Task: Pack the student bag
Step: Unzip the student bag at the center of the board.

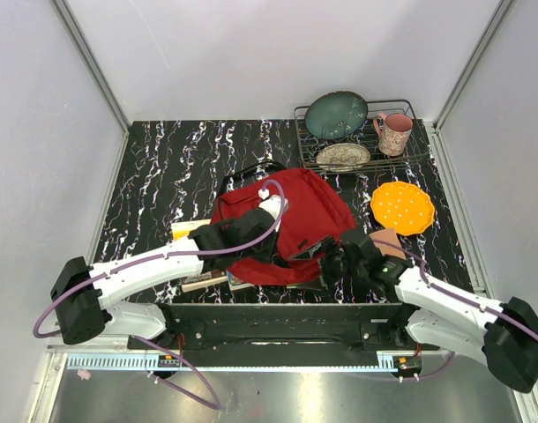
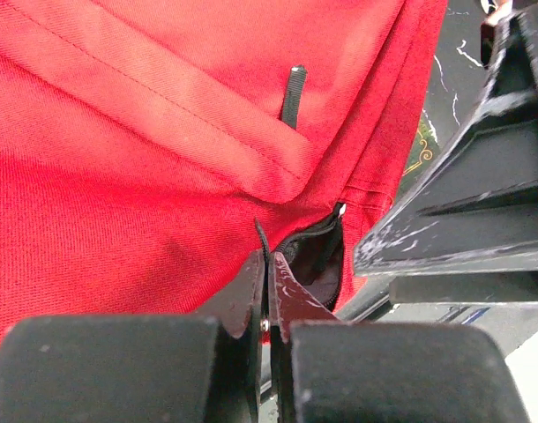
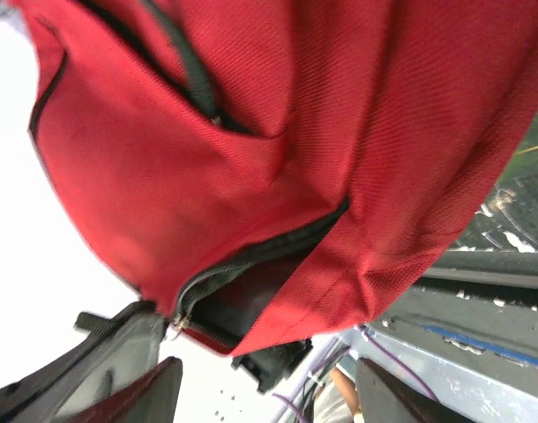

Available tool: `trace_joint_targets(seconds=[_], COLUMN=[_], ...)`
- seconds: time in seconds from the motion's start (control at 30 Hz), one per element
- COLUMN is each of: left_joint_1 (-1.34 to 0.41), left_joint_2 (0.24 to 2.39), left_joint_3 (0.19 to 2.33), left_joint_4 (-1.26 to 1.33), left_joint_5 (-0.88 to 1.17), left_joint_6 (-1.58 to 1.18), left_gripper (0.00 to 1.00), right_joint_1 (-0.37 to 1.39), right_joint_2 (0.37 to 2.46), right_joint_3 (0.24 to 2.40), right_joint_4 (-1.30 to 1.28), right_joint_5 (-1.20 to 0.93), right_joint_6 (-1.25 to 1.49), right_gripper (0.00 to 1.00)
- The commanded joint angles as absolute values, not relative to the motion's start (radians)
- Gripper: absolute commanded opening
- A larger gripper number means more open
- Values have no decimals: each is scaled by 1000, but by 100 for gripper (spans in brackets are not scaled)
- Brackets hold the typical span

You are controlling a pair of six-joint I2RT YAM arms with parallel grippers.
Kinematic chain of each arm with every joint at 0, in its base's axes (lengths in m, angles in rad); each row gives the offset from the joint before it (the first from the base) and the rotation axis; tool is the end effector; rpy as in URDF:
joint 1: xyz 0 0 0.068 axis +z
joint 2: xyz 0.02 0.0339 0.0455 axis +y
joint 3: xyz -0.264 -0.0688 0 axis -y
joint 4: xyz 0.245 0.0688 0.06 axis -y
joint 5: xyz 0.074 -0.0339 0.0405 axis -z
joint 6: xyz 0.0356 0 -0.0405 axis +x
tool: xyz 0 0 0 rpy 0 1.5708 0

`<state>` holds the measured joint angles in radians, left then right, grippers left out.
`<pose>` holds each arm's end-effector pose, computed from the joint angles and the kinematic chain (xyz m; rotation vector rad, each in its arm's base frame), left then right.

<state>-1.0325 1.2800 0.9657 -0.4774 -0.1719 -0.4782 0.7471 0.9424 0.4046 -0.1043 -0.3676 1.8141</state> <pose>0.1449 -0.2308 0.2701 0.5776 2.3421 -0.5272 0.1320 0.1397 0.1889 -1.1605 -2.4609 -1.4443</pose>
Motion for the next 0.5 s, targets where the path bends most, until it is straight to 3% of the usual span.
trace_joint_targets(seconds=[0.0,0.13,0.27,0.37,0.4,0.47], left_joint_1=[-1035,-1034,-1035,-1035,-1034,-1035], left_joint_2=[1246,1246,1244,1243,1241,1238], left_joint_3=[971,973,971,971,974,974], left_joint_4=[-430,-423,-422,-419,-419,-420], left_joint_5=[-212,-204,-203,-199,-196,-195], left_joint_6=[-503,-503,-503,-502,-502,-500], left_gripper=[0,0,0,0,0,0], right_joint_1=[813,859,861,861,862,862], right_joint_2=[1021,1064,1118,1173,1198,1215], right_joint_3=[485,443,459,454,450,433], right_joint_4=[-123,72,109,173,211,241], right_joint_5=[-348,-261,-226,-210,-210,-196], right_joint_6=[1910,2009,2055,2089,2095,2106], right_gripper=[83,82,82,74,69,31])
